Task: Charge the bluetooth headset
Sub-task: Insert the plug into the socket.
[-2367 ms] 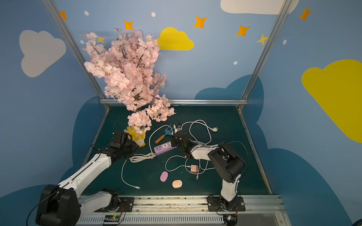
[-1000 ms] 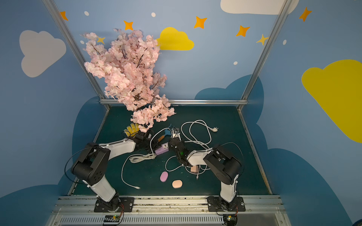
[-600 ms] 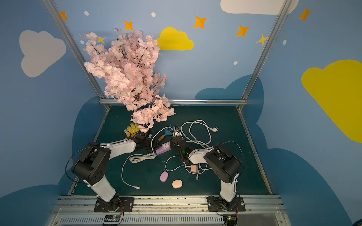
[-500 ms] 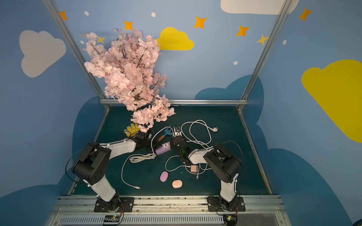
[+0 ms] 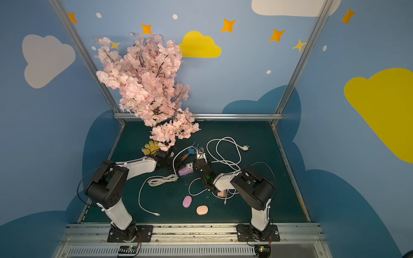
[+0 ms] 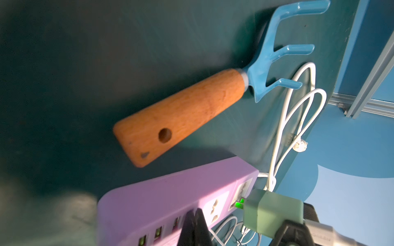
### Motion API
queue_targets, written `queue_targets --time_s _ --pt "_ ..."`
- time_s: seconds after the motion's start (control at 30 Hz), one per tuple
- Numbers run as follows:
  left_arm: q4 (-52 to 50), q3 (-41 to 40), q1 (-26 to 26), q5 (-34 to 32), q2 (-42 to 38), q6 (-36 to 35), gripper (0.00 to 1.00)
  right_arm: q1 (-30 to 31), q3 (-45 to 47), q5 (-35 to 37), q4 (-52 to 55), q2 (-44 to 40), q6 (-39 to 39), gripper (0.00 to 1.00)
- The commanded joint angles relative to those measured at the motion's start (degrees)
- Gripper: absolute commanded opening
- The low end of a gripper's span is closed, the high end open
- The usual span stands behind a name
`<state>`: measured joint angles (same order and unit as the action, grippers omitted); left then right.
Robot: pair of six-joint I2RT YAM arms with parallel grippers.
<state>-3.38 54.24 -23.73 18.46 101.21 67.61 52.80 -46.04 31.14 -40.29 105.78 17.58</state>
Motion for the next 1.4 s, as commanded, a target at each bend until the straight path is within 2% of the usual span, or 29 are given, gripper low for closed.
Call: queue_targets --time_s 0.0,0.37,0.73,0.93,1.17,1.37 --pt "-4.7 -2.2 -1.4 -3.7 5.1 0.1 0.04 1.4 1.4 -0.9 6.1 1.2 0.8 0.0" --pt "-4.7 -2.4 -1.4 -3.5 5.7 -0.3 0.03 5.0 2.1 1.4 11.2 -0.2 -0.5 0.0" --pt "-2.3 -2.9 -1.4 -1.1 7.7 -0.7 0.03 10.8 1.7 4.8 18.1 1.0 2.0 0.0" --pt "0.3 -4.1 -1.3 -0.2 7.5 0.0 0.04 10.5 0.2 1.7 23.0 1.6 6.0 0.0" --pt "0.1 -4.7 -1.4 -0.9 5.7 -0.4 0.04 7.6 0.4 -3.2 29.4 -0.8 14.8 0.0" --pt "-0.1 -4.4 -1.3 -1.1 5.4 -0.3 0.04 5.7 -0.4 -8.6 30.3 0.8 17.1 0.0"
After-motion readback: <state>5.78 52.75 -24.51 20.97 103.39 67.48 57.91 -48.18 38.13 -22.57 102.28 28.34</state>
